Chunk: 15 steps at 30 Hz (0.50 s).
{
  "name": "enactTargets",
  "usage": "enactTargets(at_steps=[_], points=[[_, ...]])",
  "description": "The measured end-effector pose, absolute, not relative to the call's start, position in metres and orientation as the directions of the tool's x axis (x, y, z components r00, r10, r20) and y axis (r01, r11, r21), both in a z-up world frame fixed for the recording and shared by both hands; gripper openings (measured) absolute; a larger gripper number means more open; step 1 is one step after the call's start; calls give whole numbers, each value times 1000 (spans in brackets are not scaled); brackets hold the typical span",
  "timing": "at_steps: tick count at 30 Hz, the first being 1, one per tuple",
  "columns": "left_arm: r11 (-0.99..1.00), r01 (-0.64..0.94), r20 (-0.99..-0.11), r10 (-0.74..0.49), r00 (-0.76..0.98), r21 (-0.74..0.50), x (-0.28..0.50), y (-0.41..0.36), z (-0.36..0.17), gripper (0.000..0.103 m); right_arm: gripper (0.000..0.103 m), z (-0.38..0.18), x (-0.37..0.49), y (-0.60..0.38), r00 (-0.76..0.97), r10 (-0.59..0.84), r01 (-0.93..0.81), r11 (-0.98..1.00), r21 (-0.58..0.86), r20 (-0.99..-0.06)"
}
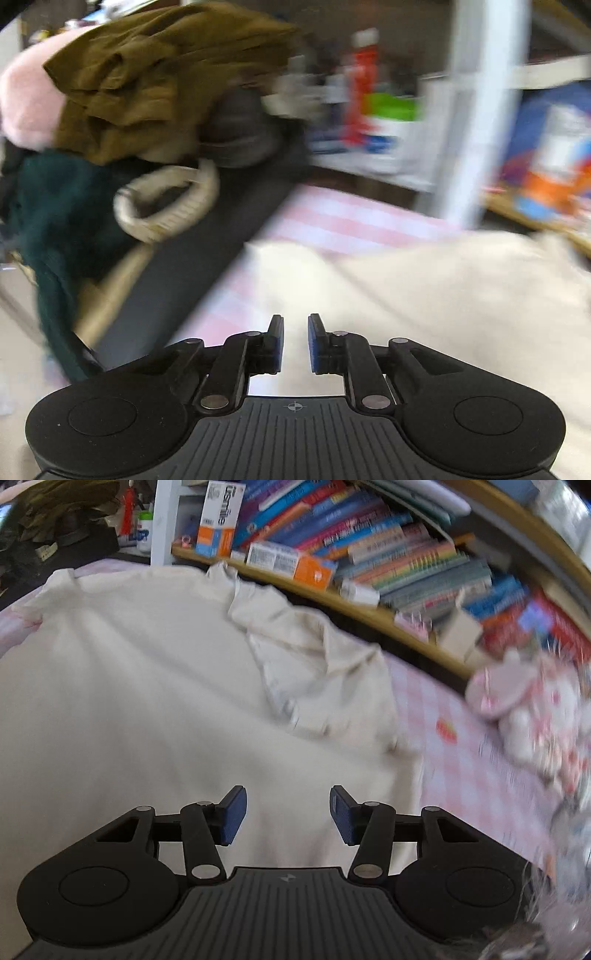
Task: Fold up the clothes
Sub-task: 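Open the left tool and release the T-shirt flat on the table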
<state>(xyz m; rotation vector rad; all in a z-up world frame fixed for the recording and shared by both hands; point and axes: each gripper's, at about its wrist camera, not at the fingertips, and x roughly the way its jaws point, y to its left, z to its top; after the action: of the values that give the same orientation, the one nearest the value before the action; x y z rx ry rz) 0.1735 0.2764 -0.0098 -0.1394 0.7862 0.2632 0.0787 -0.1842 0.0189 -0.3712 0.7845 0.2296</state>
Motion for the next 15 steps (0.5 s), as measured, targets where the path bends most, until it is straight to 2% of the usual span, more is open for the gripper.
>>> enactTargets(at_steps=[3, 6, 11, 12, 13, 15], points=[[985, -157, -704, 57, 708, -77, 121, 233, -10, 57, 41, 22, 111, -185, 704, 66, -357, 894, -272, -708], [994, -71, -704, -12, 710, -89, 74, 194, -18, 72, 41, 16, 136, -177, 688, 90, -424, 856, -298, -720], [994, -72, -738, -9, 675, -77, 27, 157, -29, 74, 39, -2, 156, -163, 639, 122, -523, 793, -313, -760], [994, -81, -747, -3, 665, -76, 20, 152, -31, 74, 36, -2, 159, -164, 630, 126, -528, 793, -303, -766], [992, -99, -756, 9, 655, -74, 17, 150, -33, 74, 24, -1, 162, -166, 617, 132, -530, 799, -286, -776], [988, -138, -772, 33, 634, -70, 15, 150, -37, 74, 18, 4, 165, -173, 597, 157, -533, 811, -243, -787]])
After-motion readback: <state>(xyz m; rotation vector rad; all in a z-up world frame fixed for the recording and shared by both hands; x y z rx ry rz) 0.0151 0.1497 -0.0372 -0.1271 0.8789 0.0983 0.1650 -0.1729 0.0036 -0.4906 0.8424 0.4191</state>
